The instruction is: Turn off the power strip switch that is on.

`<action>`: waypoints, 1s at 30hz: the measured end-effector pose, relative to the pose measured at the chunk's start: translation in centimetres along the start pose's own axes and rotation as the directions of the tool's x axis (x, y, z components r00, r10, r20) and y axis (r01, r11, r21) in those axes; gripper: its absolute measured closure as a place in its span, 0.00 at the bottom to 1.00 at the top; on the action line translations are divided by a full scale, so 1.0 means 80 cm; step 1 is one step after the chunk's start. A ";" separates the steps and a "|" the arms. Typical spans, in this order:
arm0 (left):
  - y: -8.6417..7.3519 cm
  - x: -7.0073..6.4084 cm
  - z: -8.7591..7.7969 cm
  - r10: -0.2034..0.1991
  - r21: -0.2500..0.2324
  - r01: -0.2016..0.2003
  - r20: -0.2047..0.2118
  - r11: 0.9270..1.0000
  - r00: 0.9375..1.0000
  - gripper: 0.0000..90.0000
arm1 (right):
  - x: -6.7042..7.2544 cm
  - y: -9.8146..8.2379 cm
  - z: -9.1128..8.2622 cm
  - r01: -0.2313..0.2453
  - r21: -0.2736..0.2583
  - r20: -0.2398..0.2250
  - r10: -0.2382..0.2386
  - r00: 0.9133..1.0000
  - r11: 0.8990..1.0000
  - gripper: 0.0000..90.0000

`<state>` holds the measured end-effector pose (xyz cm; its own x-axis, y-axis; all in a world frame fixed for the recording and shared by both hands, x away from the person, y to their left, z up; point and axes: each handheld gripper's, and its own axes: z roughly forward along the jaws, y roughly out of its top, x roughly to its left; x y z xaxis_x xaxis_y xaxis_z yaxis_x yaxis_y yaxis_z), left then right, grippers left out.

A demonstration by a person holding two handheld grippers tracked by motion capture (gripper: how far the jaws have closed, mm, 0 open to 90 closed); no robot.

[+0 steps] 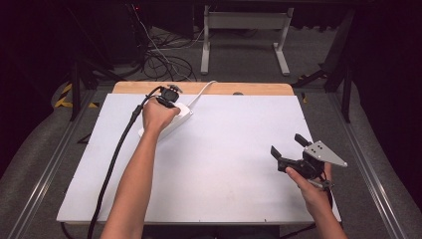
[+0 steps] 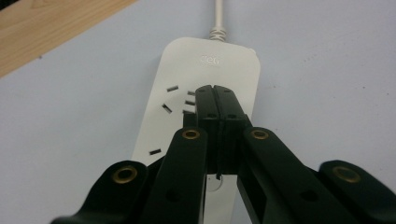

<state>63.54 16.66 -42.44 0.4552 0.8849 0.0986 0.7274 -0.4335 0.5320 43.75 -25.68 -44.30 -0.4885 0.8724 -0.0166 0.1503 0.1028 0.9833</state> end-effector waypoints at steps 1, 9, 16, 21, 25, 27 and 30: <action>0.000 0.001 0.002 -0.008 -0.005 0.008 0.000 1.000 1.000 1.00 | 0.000 0.000 -0.001 -0.007 -0.002 0.000 0.007 1.000 1.000 0.06; 0.000 -0.003 0.013 -0.021 -0.020 0.021 0.014 1.000 1.000 1.00 | -0.002 0.001 -0.004 -0.014 -0.005 0.007 0.014 1.000 1.000 0.06; -0.002 -0.004 0.017 -0.023 -0.040 0.023 0.021 0.999 1.000 1.00 | -0.001 0.002 -0.005 -0.016 -0.008 0.007 0.016 1.000 1.000 0.06; -0.003 -0.007 0.019 -0.009 -0.040 0.010 0.019 0.999 1.000 1.00 | -0.003 0.004 -0.008 -0.022 -0.019 0.020 0.022 1.000 1.000 0.06; -0.009 -0.005 0.020 -0.027 -0.075 0.030 0.035 0.997 0.999 1.00 | -0.003 0.005 -0.011 -0.026 -0.026 0.025 0.027 0.999 0.999 0.06; -0.010 -0.005 0.020 -0.026 -0.080 0.029 0.042 0.996 0.999 1.00 | -0.004 0.006 -0.012 -0.030 -0.034 0.027 0.031 0.999 0.999 0.06; -0.011 -0.009 0.020 -0.025 -0.081 0.030 0.062 0.996 0.998 1.00 | -0.006 0.007 -0.014 -0.037 -0.038 0.033 0.039 0.999 0.999 0.06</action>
<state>63.39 16.12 -44.31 0.4676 0.8833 0.0330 0.6969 -0.3913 0.6010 43.10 -26.56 -43.54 -0.4534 0.8912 0.0154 0.1357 0.0520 0.9894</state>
